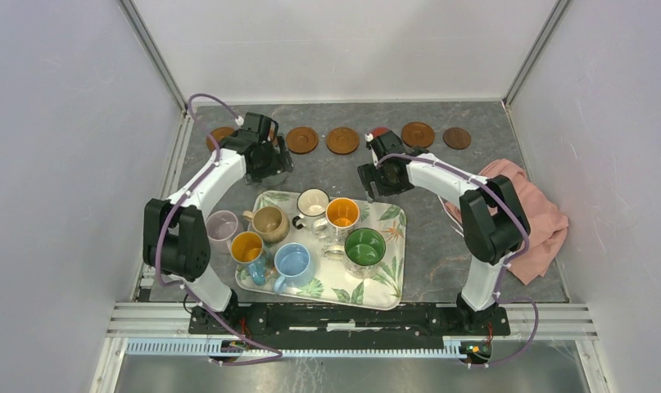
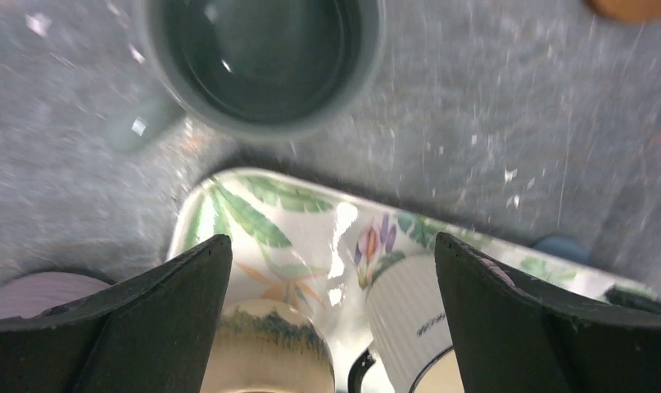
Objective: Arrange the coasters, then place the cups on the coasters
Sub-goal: Move the tray to the center of the board, then move the cup to the center of the board.
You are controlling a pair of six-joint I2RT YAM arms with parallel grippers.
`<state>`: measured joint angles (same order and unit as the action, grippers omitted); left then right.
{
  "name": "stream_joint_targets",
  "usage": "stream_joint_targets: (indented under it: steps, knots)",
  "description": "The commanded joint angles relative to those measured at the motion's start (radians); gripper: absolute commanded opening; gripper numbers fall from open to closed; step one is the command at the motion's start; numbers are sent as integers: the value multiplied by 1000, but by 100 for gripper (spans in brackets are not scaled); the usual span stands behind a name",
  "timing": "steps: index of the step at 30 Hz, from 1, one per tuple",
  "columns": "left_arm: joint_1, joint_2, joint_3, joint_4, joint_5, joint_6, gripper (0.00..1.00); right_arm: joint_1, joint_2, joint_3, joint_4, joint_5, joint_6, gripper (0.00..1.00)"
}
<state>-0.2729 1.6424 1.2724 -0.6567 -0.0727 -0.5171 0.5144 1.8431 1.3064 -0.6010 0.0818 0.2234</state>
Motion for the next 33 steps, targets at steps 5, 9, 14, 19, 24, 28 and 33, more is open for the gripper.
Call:
stream_joint_targets:
  steps: [5, 9, 14, 19, 24, 28, 33]
  knots:
    - [97, 50, 137, 31, -124, -68, 100, -6, -74, 0, 41, -29, 5, 94]
    - [86, 106, 216, 87, -51, -14, 100, -6, -81, -4, 40, -28, -3, 95]
    - [-3, 210, 381, 50, -63, 35, 100, -11, -94, -16, 40, -15, -9, 95]
    - [-62, 313, 457, 31, -14, 1, 100, -44, -129, -64, 37, 3, 11, 95]
    - [-85, 387, 481, 19, 10, -9, 100, -82, -196, -154, 38, 19, 16, 95]
    - [-85, 412, 441, 39, 17, -17, 100, -93, -267, -236, 40, 19, 17, 95]
    - [-59, 418, 386, 51, -8, -29, 100, -94, -347, -320, 33, -13, 27, 93]
